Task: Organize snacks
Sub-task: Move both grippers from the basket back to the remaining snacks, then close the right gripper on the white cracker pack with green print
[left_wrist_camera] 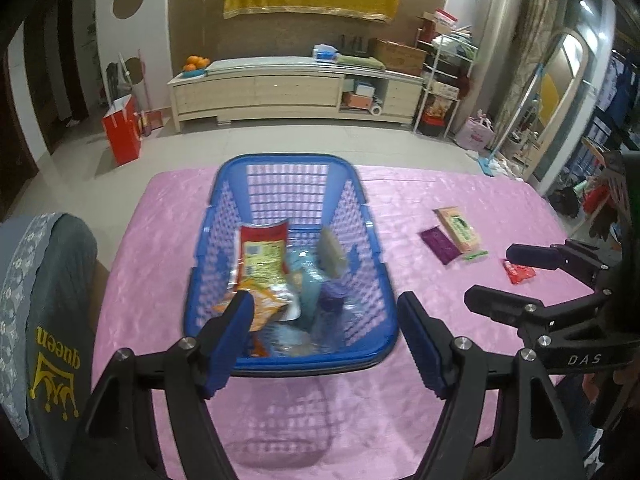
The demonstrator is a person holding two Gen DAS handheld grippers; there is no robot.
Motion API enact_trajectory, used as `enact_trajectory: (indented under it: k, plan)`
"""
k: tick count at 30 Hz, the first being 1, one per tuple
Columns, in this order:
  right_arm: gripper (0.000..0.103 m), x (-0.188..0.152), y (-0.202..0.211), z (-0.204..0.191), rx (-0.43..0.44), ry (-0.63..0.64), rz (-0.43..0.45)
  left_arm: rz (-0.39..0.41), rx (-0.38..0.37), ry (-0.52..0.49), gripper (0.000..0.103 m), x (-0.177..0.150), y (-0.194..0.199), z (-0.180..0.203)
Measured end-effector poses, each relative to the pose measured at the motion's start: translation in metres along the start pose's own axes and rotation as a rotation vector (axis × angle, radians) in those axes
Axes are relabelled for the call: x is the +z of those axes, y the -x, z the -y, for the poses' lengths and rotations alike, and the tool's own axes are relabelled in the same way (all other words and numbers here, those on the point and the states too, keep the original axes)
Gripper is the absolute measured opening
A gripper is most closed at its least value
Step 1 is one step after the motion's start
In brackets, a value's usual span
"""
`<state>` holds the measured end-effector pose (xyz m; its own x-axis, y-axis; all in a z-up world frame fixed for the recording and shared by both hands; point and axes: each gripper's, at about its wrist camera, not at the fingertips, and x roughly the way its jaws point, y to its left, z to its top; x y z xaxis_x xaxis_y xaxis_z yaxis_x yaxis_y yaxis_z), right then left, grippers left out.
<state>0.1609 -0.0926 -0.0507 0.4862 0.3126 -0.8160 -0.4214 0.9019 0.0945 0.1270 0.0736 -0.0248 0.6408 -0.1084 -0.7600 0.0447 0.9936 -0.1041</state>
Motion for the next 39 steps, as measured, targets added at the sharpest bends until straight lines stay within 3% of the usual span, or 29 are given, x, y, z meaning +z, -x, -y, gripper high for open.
enact_trajectory:
  k: [13, 24, 30, 39]
  plan:
    - [0.087, -0.020, 0.029, 0.068, -0.029, -0.085, 0.042, -0.029, -0.043, -0.110, 0.080, 0.013, -0.025, 0.084]
    - [0.087, -0.031, 0.030, 0.138, -0.057, -0.165, 0.028, -0.091, -0.077, -0.191, 0.080, 0.024, -0.071, 0.147]
    - [0.087, -0.036, 0.016, 0.168, -0.083, -0.195, 0.005, -0.137, -0.073, -0.195, 0.080, 0.027, -0.101, 0.166]
    - [0.087, -0.034, -0.028, 0.202, -0.079, -0.224, -0.025, -0.194, -0.043, -0.124, 0.080, 0.032, -0.152, 0.165]
